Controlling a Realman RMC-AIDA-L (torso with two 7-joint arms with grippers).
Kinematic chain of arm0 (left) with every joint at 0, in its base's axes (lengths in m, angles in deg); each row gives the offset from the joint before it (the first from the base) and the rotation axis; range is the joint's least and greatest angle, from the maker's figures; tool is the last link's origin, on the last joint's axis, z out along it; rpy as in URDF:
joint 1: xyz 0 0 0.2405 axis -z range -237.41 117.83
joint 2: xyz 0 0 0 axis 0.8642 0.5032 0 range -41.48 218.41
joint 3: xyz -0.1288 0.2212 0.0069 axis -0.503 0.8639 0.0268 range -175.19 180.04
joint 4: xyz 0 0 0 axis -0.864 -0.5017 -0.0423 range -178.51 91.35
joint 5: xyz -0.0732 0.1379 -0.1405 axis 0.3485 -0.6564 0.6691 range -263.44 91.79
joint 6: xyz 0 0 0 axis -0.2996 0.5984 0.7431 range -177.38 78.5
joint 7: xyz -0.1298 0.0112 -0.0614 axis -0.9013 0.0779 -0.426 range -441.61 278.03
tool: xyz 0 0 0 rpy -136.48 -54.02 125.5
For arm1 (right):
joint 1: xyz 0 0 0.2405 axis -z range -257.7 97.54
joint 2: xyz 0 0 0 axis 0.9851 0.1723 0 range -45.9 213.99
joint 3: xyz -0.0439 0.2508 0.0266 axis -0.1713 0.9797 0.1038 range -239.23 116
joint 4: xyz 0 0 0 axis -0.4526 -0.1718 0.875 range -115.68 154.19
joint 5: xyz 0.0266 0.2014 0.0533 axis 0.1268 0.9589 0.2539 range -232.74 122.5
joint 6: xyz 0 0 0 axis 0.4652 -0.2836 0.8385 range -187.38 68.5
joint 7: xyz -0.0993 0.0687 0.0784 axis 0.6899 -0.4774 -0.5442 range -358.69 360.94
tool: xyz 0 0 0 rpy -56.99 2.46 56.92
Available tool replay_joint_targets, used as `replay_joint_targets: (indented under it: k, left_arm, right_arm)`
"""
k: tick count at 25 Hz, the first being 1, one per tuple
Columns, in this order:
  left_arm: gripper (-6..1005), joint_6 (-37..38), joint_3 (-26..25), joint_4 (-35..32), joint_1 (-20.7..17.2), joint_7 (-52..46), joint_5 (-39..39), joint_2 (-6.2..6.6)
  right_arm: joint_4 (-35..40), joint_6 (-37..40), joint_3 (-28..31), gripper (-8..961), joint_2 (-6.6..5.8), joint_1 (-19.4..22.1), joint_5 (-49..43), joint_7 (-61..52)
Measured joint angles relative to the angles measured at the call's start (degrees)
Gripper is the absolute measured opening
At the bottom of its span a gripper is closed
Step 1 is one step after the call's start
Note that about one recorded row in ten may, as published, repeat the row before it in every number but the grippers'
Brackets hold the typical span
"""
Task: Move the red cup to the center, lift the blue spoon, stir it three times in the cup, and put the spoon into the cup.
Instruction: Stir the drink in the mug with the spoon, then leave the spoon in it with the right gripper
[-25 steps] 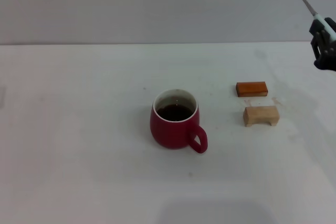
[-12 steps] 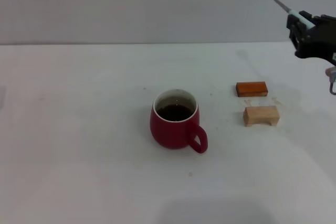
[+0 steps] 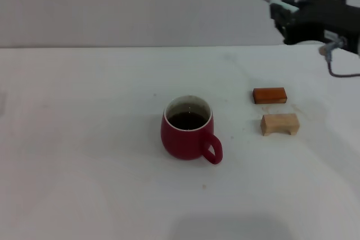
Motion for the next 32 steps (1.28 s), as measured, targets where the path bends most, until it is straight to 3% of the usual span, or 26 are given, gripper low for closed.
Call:
replay_joint_targets:
  k: [1, 22, 32]
  left_arm:
    - [862, 0.0, 0.0, 0.0, 0.0, 0.0, 0.0, 0.00]
    - [862, 0.0, 0.0, -0.1, 0.5, 0.0, 0.3, 0.00]
    - [862, 0.0, 0.0, -0.2, 0.7, 0.0, 0.3, 0.00]
  right_arm:
    - [-0.1, -3.3, 0.7, 155, 0.05, -2.7, 0.1, -0.1]
    - [1.6, -29.2, 6.3, 160, 0.37, -23.3, 1.8, -4.3]
    - [5.4, -38.4, 11.5, 162, 0.16, -30.5, 6.2, -4.8]
